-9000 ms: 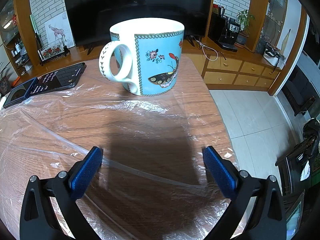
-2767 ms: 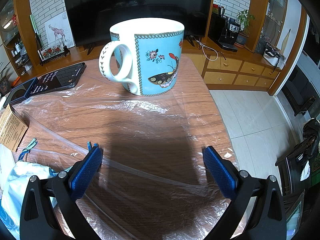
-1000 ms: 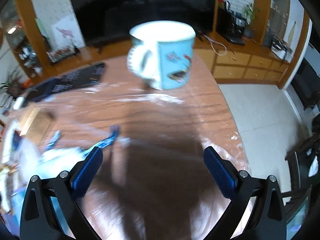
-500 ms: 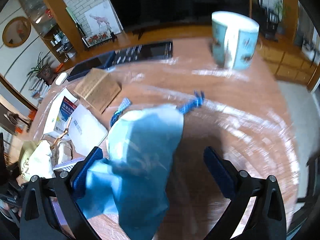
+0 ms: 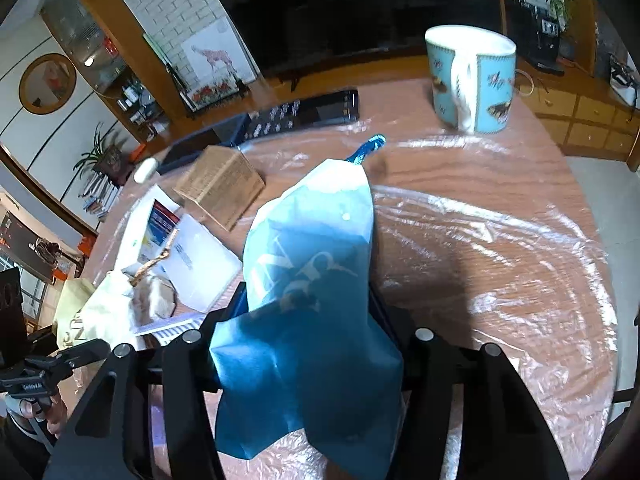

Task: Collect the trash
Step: 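Carry both held bags off the table toward the black trash bin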

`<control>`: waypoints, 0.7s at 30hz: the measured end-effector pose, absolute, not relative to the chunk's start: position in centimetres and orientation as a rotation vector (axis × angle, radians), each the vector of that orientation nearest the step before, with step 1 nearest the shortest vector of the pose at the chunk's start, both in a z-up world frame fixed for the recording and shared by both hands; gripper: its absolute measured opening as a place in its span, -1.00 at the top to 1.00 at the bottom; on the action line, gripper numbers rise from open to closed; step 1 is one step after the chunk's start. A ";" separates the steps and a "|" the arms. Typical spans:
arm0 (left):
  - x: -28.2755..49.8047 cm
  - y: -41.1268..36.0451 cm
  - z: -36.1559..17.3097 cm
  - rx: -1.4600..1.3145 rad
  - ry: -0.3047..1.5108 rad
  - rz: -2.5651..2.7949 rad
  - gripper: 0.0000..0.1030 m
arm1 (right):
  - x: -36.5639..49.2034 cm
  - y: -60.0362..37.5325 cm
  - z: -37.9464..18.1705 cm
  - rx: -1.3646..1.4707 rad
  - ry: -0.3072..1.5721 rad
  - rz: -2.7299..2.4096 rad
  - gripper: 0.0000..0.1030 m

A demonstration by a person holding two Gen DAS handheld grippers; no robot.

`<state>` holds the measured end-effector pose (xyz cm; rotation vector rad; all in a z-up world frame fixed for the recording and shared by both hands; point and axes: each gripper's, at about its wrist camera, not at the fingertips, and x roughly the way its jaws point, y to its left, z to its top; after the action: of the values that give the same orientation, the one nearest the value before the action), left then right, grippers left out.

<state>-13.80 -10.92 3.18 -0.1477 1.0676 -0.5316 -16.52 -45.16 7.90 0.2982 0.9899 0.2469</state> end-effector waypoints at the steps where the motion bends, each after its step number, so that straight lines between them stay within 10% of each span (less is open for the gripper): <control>1: -13.9 -10.8 3.4 -0.155 1.062 -0.536 -0.17 | -16.7 -45.2 8.2 0.302 0.981 0.250 -0.08; 21: -16.1 -8.5 7.2 -0.172 0.944 -0.537 -0.13 | -23.6 -43.0 13.7 0.310 0.849 0.311 -0.06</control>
<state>-16.14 -8.47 7.16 -0.1722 0.9437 -0.5371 -23.59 -43.01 13.75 0.3097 0.8490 0.3111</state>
